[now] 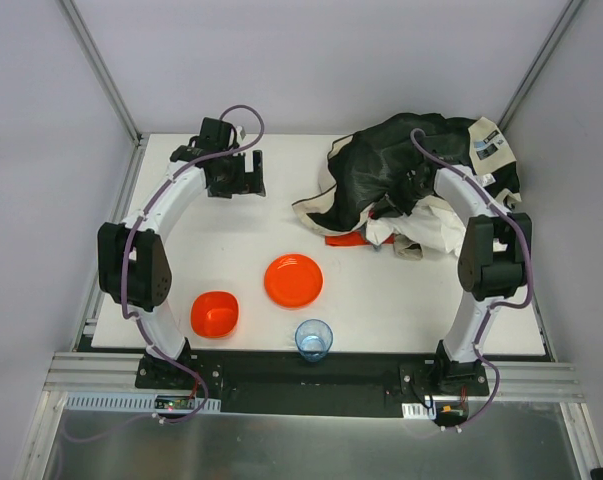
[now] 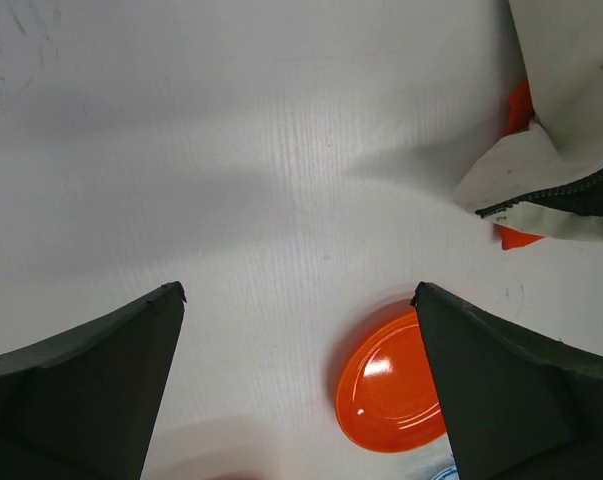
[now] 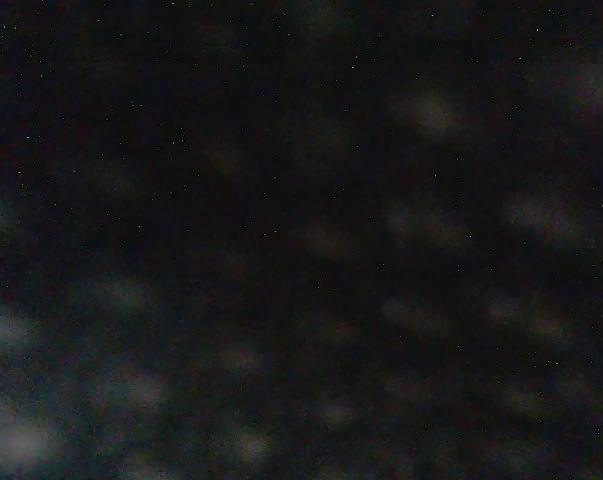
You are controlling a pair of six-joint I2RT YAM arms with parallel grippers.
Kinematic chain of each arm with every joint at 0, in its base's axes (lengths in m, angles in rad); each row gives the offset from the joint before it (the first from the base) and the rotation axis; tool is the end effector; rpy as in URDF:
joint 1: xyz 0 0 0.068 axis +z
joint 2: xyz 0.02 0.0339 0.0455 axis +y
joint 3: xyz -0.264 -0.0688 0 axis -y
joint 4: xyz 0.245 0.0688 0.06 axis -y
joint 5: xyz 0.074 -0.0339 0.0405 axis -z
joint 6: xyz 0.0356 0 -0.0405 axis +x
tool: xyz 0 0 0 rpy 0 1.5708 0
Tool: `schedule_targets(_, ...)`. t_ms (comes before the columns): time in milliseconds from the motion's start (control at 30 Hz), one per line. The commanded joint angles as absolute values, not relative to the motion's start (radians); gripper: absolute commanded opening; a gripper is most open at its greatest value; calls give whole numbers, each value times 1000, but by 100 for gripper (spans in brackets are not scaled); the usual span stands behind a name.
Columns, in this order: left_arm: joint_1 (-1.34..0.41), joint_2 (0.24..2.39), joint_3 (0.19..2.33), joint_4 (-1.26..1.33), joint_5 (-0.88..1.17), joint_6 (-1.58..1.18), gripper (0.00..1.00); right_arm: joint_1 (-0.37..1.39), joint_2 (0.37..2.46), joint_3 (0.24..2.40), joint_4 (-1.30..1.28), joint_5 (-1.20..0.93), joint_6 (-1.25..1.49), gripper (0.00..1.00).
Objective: Pick out a specific cloth from the pile
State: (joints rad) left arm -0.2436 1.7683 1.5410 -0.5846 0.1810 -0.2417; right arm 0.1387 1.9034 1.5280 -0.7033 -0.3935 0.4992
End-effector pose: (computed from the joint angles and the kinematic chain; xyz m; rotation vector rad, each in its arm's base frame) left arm 0.3857 -0.1025 0.2965 0.0895 2.4101 -0.4433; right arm 0.4008 0.0697 0.2348 0.3519 2.6869 0.7254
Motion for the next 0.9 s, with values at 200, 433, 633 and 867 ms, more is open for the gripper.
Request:
schedule_targets(200, -250, 1787, 1704, -592, 221, -229, 99, 126, 1738, 1649, -689, -388, 433, 1)
schedule_targets(433, -244, 1816, 1755, -592, 296, -270, 99, 124, 1764, 1863, -706, -402, 393, 1)
schedule_targets(633, -244, 1824, 1756, -594, 339, -272, 99, 107, 1790, 2037, -715, -377, 362, 1)
schedule_targets(867, -244, 1824, 1750, -592, 370, -275, 99, 16, 1802, 2196, -715, -301, 328, 1)
